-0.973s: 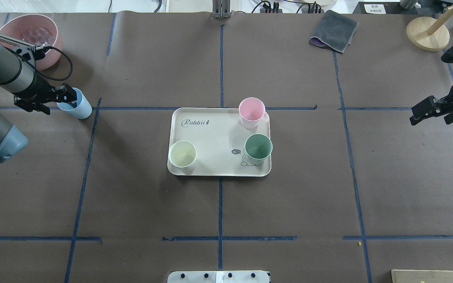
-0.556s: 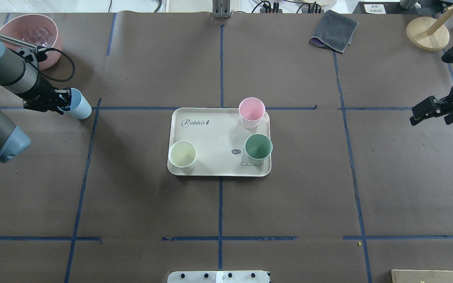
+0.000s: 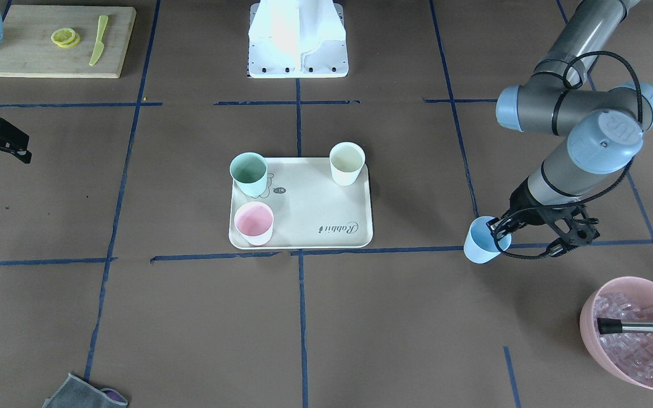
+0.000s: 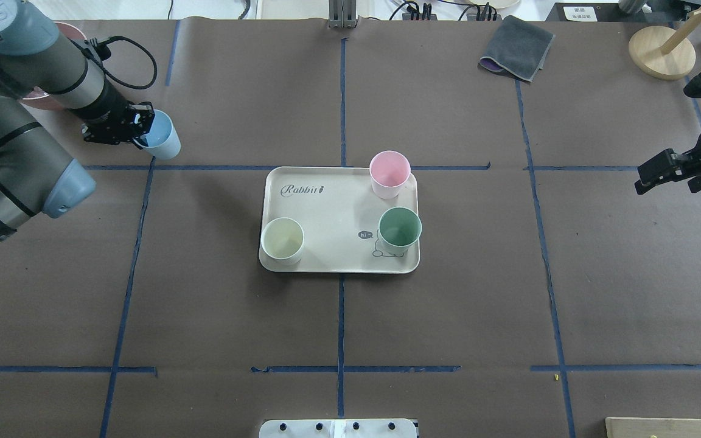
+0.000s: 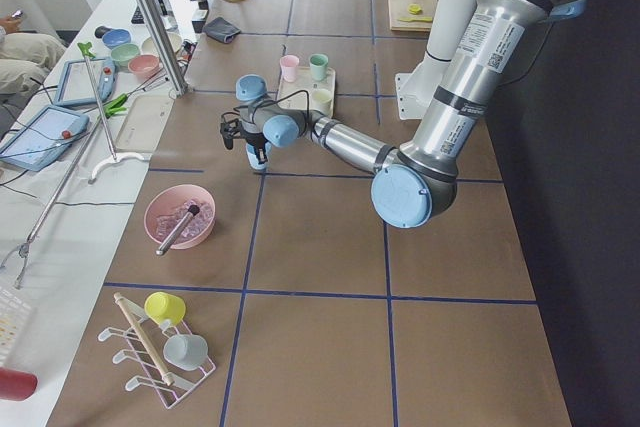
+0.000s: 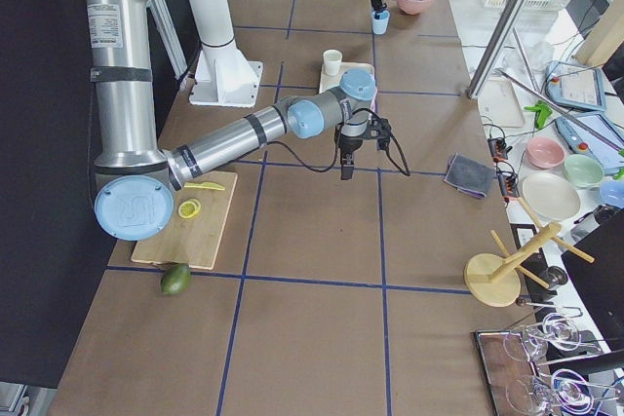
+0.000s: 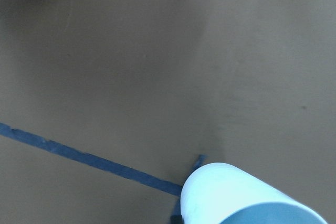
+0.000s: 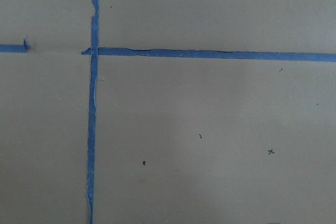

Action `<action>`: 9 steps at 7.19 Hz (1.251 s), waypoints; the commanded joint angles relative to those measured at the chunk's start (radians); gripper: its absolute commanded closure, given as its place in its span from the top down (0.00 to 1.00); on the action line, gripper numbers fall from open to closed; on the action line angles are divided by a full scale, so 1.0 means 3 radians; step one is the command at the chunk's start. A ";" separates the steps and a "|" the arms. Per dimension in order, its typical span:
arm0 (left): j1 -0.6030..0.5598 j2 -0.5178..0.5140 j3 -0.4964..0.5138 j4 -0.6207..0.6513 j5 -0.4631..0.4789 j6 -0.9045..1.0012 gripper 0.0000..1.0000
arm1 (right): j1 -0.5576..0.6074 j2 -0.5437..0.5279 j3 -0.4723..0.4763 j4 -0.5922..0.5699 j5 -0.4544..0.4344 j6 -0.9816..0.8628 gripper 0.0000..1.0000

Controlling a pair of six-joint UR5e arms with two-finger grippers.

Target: Place all cups on tray

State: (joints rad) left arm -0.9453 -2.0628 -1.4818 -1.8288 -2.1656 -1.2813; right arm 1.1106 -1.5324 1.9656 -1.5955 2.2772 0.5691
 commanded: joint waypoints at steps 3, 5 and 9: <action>0.0670 -0.0665 0.0015 0.0078 0.0126 -0.1351 0.00 | 0.0000 0.0000 0.0003 0.0001 0.0002 0.0000 1.00; 0.0997 -0.0768 0.0046 0.0078 0.0467 -0.1517 0.05 | 0.0000 0.0000 -0.0002 0.0001 0.0008 0.0005 1.00; 0.0953 -0.0733 0.0061 0.0098 0.0500 -0.1477 0.29 | 0.0000 0.0000 0.0003 0.0001 0.0003 0.0000 1.00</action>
State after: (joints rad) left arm -0.6492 -2.2856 -1.4646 -1.8011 -2.0174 -1.7315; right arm 1.1100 -1.5325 1.9663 -1.5953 2.2787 0.5702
